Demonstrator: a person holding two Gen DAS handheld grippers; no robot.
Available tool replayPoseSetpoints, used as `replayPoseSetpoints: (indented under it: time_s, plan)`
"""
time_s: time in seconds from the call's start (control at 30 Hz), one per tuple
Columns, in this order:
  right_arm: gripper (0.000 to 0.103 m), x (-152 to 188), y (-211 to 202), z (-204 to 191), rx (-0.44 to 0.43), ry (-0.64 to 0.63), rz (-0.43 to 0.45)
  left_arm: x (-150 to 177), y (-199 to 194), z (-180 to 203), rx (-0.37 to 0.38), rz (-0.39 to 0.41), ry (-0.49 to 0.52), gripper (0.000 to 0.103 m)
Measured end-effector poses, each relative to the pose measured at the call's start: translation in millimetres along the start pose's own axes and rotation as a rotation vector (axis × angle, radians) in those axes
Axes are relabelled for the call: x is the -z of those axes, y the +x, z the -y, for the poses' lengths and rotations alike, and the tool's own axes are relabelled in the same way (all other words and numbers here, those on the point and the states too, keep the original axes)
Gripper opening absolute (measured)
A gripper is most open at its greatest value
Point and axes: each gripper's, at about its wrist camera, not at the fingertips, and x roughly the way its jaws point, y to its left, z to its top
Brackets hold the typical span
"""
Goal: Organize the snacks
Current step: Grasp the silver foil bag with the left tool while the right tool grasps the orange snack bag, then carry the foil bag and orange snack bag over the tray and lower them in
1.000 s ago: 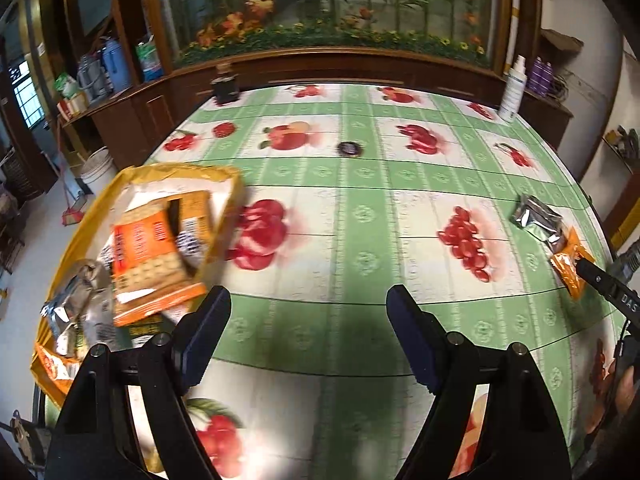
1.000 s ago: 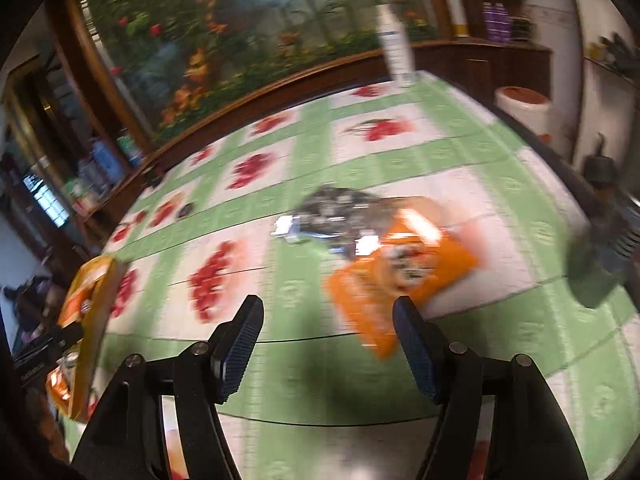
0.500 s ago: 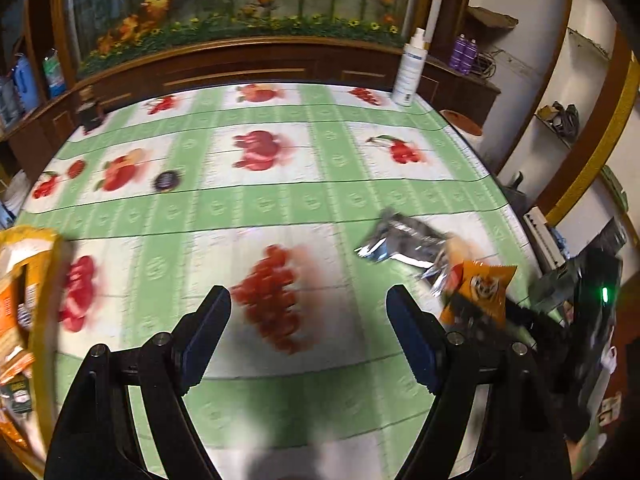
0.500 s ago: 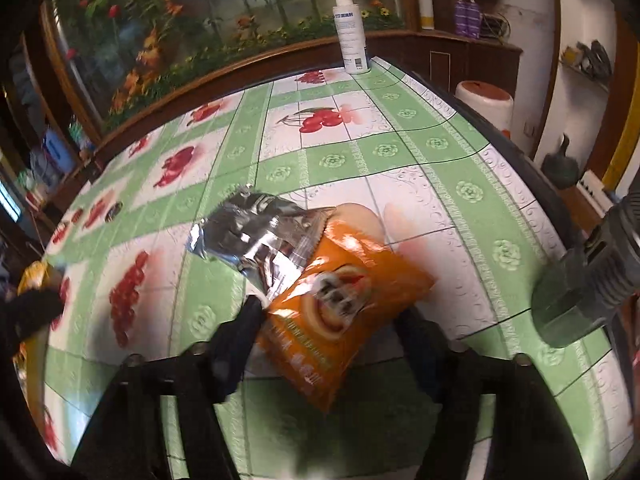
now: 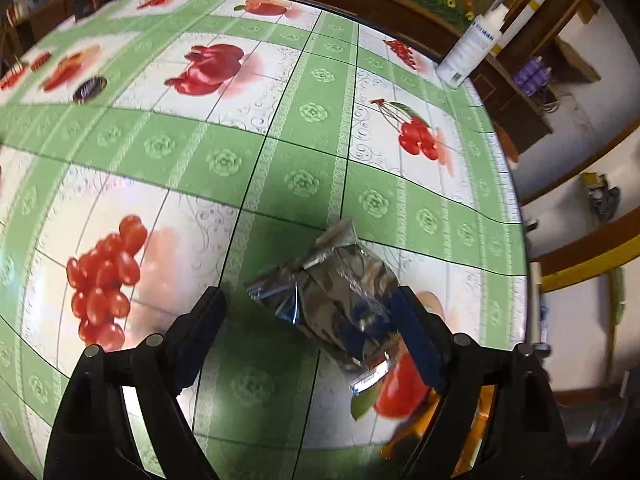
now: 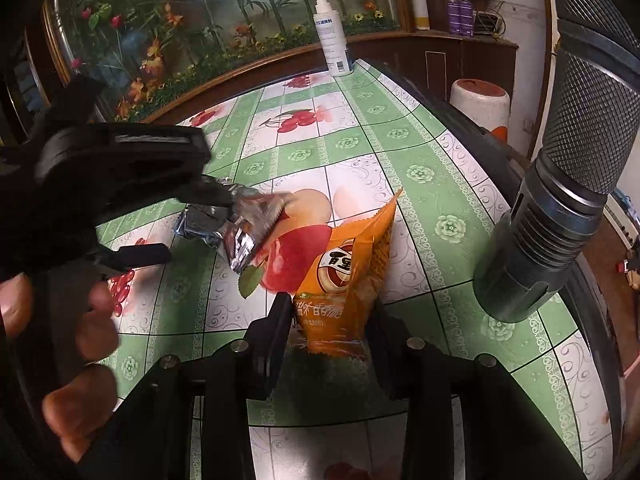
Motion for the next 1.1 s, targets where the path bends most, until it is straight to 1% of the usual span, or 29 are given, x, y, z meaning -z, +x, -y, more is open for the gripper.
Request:
replayPoseSetpoints:
  time_s: [0.1, 0.13, 0.17, 0.2, 0.3, 0.33, 0.43, 0.5, 0.6, 0.63, 0.67, 0.73, 0.77, 0.87, 0.97, 1.1]
  plan:
    - [0.038, -0.7, 0.1, 3.1, -0.016, 0.014, 0.007, -2.7, 7.9, 10.0, -0.047, 0.036, 0.077, 0.1]
    - [0.038, -1.1, 0.2, 5.0, -0.023, 0.021, 0.007, -3.3, 10.5, 10.3, -0.057, 0.042, 0.094, 0.103]
    - [0.04, -1.1, 0.2, 5.1, -0.029, 0.022, 0.008, -3.9, 10.7, 11.3, -0.055, 0.056, 0.124, 0.103]
    - [0.041, -1.1, 0.0, 4.4, -0.03, 0.019, 0.008, -3.9, 11.9, 12.3, -0.057, 0.052, 0.148, 0.103]
    - [0.041, -0.7, -0.4, 2.2, -0.021, 0.015, 0.008, -5.5, 12.7, 12.5, -0.048, 0.048, 0.182, 0.103]
    - [0.041, -1.2, -0.4, 2.4, -0.023, 0.017, 0.008, -5.1, 13.7, 14.7, -0.051, 0.055, 0.212, 0.101]
    - [0.041, -1.3, -0.3, 3.3, -0.028, 0.023, 0.005, 3.8, 12.7, 22.0, -0.112, 0.089, 0.353, 0.08]
    - [0.041, -1.4, -0.4, 1.7, -0.021, 0.014, 0.003, 9.0, 9.4, 17.3, -0.083, 0.089, 0.402, 0.075]
    - [0.041, -0.4, -0.9, 1.1, -0.021, 0.007, 0.001, 16.8, 1.2, -0.8, -0.058, 0.093, 0.459, 0.073]
    - [0.041, -0.2, -1.0, 0.7, -0.02, 0.003, 0.0, 19.3, -2.3, -7.6, -0.054, 0.103, 0.475, 0.065]
    - [0.04, 0.3, -1.3, -0.5, -0.017, -0.005, -0.001, 23.2, -7.0, -17.7, -0.049, 0.114, 0.49, 0.065]
    - [0.04, 0.7, -1.4, -1.7, -0.017, -0.013, -0.001, 27.9, -15.3, -37.3, -0.025, 0.117, 0.488, 0.064]
    - [0.035, 1.4, -1.6, -2.2, -0.026, -0.013, -0.002, 31.2, -19.4, -47.6, -0.031, 0.125, 0.49, 0.063]
    - [0.025, 3.7, -2.0, -5.8, -0.04, -0.021, -0.006, 40.5, -34.1, -82.2, -0.005, 0.129, 0.449, 0.061]
    - [0.022, 7.7, -3.9, -13.0, -0.064, -0.037, -0.005, 50.9, -47.5, -112.6, 0.02, 0.132, 0.405, 0.061]
    - [0.022, 11.8, -3.3, -21.8, -0.09, -0.047, -0.014, 63.6, -61.9, -140.8, 0.036, 0.134, 0.366, 0.06]
